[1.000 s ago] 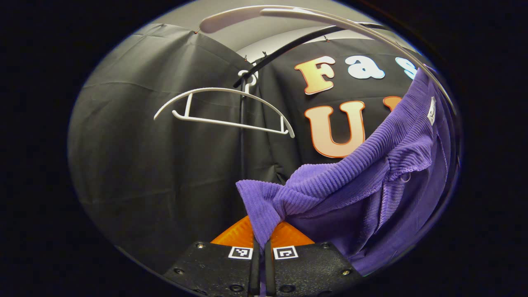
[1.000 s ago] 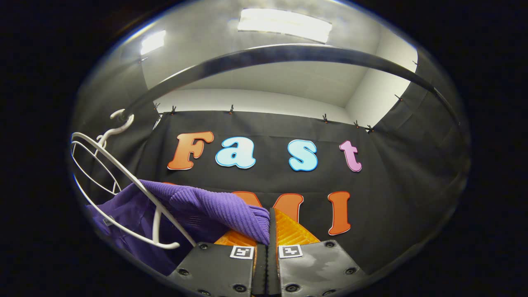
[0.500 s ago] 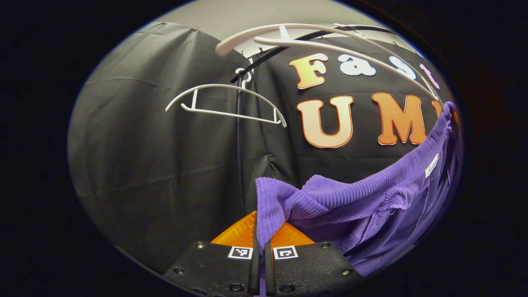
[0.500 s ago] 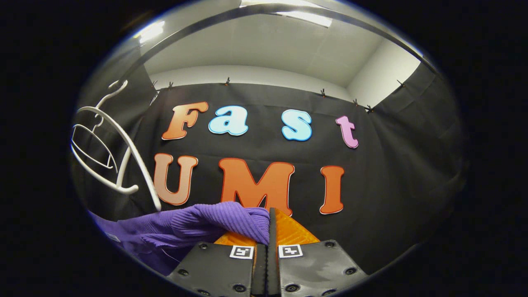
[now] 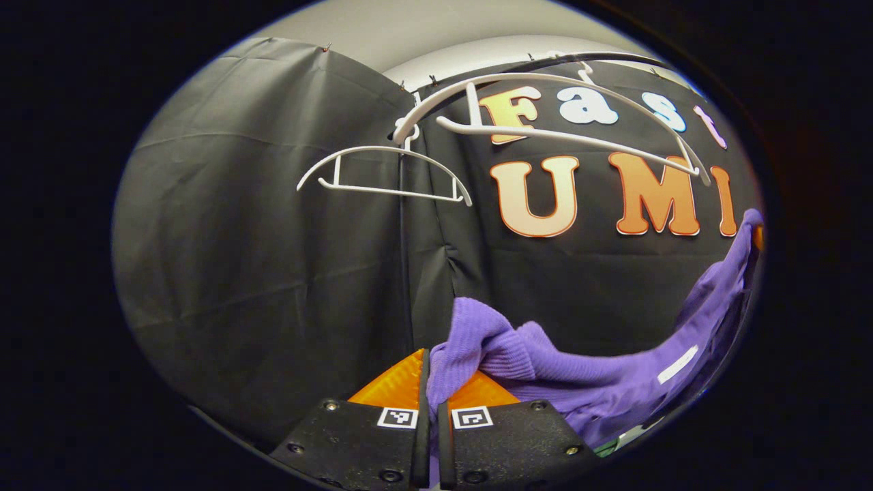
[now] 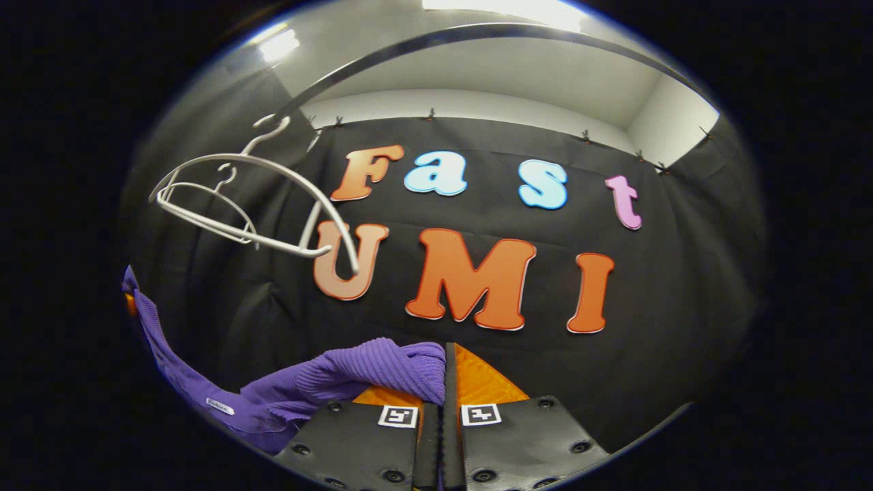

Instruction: Grasp the clothes on the hanger with both hands and then place them into the laundry hamper below.

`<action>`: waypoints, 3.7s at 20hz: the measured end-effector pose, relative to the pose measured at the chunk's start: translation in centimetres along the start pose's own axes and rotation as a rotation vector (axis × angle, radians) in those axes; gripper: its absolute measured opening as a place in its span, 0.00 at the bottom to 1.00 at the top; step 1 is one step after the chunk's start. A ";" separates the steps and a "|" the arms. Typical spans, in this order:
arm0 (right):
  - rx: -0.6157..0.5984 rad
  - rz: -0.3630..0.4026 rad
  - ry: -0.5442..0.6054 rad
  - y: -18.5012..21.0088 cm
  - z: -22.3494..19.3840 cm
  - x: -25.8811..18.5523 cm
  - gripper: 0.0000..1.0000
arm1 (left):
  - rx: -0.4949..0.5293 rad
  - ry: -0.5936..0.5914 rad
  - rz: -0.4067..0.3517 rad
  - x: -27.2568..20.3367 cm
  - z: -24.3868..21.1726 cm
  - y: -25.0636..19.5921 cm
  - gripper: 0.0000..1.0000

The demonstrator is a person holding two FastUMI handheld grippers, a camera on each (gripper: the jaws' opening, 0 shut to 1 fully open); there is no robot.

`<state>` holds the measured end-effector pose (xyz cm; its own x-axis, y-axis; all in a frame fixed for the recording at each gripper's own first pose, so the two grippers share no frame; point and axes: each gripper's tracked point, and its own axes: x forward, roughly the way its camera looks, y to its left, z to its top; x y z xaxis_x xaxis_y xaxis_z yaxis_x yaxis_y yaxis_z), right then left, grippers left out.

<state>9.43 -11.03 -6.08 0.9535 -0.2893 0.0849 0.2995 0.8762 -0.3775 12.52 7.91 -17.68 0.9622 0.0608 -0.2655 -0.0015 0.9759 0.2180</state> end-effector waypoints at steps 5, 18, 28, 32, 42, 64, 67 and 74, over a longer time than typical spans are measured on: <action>-0.068 0.182 0.051 6.3 -2.8 -2.1 0.10 | 0.003 0.003 -0.105 -1.7 0.3 -5.1 0.05; 0.173 0.465 0.598 15.1 -16.1 -6.9 0.10 | -0.219 0.454 -0.409 -5.3 -10.5 -16.4 0.07; 0.153 0.493 0.915 16.5 -23.7 -11.0 0.10 | -0.158 0.762 -0.415 -7.4 -18.3 -18.0 0.13; 0.171 0.480 0.972 16.4 -24.8 -11.5 0.11 | -0.198 0.781 -0.383 -7.1 -18.8 -17.0 0.30; 0.124 0.516 0.987 17.1 -25.3 -11.9 0.92 | -0.176 0.785 -0.327 -7.2 -19.0 -15.8 0.94; 0.251 0.323 0.737 17.0 -13.8 -12.7 0.99 | -0.168 0.464 -0.408 -7.1 -10.4 -10.9 0.94; 0.311 0.217 0.630 15.4 -10.0 -12.2 0.99 | -0.190 0.407 -0.448 -6.6 -9.0 -10.8 0.94; 0.327 0.151 0.462 10.6 -3.5 -13.4 0.99 | -0.222 0.208 -0.473 -7.1 -0.5 -11.2 0.94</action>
<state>-0.32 0.84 -14.42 0.8944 -0.2255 -0.3864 0.2264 0.9731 -0.0439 5.54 -3.40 -18.66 0.7979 -0.3761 -0.4711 0.3380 0.9262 -0.1670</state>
